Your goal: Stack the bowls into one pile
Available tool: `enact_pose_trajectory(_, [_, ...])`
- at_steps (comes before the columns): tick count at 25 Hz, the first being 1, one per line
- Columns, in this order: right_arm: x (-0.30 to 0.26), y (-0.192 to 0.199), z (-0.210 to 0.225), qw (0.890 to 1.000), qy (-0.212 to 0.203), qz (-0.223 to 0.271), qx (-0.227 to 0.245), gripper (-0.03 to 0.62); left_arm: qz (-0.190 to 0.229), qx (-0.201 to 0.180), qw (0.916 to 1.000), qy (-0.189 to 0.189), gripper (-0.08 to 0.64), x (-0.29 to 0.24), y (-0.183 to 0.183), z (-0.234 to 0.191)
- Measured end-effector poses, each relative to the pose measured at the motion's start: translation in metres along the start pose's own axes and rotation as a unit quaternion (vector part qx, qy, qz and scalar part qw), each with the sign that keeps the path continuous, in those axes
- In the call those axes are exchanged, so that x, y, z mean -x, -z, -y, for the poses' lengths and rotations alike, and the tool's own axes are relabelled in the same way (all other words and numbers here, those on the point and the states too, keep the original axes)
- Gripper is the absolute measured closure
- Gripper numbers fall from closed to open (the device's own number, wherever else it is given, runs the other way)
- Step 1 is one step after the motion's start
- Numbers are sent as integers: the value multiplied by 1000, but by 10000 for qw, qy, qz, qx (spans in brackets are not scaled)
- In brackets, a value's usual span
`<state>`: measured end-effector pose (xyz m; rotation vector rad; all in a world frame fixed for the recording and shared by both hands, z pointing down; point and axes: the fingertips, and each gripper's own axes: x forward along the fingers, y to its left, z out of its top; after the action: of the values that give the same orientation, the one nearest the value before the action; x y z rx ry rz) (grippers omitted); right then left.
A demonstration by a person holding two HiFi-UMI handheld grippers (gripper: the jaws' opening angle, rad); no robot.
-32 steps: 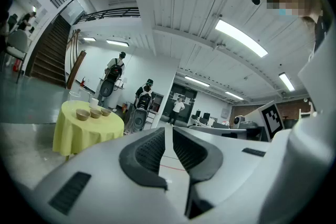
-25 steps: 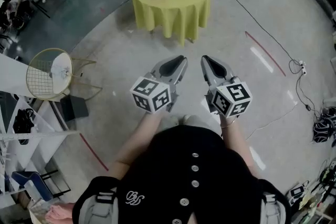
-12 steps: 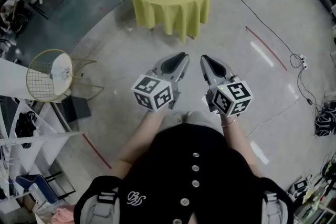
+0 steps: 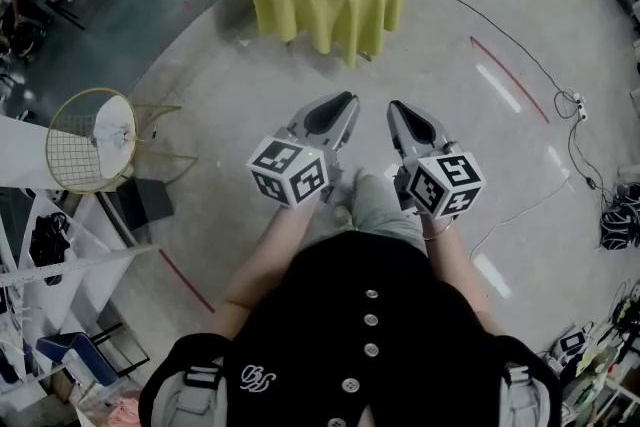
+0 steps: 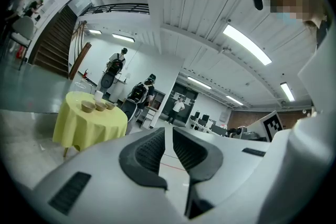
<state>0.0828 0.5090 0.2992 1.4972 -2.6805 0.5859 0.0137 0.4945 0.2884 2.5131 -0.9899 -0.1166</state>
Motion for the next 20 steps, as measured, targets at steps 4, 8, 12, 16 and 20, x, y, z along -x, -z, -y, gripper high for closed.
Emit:
enact_pose_trajectory(4, [-21, -5, 14, 10000, -22, -41, 35, 588, 17, 40, 10000, -26, 505, -18, -5, -16])
enact_pose_trajectory(8, [-53, -15, 41, 9999, -79, -61, 76, 588, 48, 100, 9999, -47, 505, -52, -13, -38])
enact_pose_trajectory(12, [-87, -35, 76, 9999, -114, -74, 80, 588, 41, 71, 9999, -105, 505, -91, -29, -60])
enact_pose_trajectory(16, [-127, -58, 108, 9995, -259, -144, 93, 588, 152, 66, 9996, -230, 505, -132, -53, -86])
enact_pose_trajectory(20, [-166, -75, 132, 9985, -454, -247, 190, 588, 201, 144, 9993, -282, 505, -172, -66, -107])
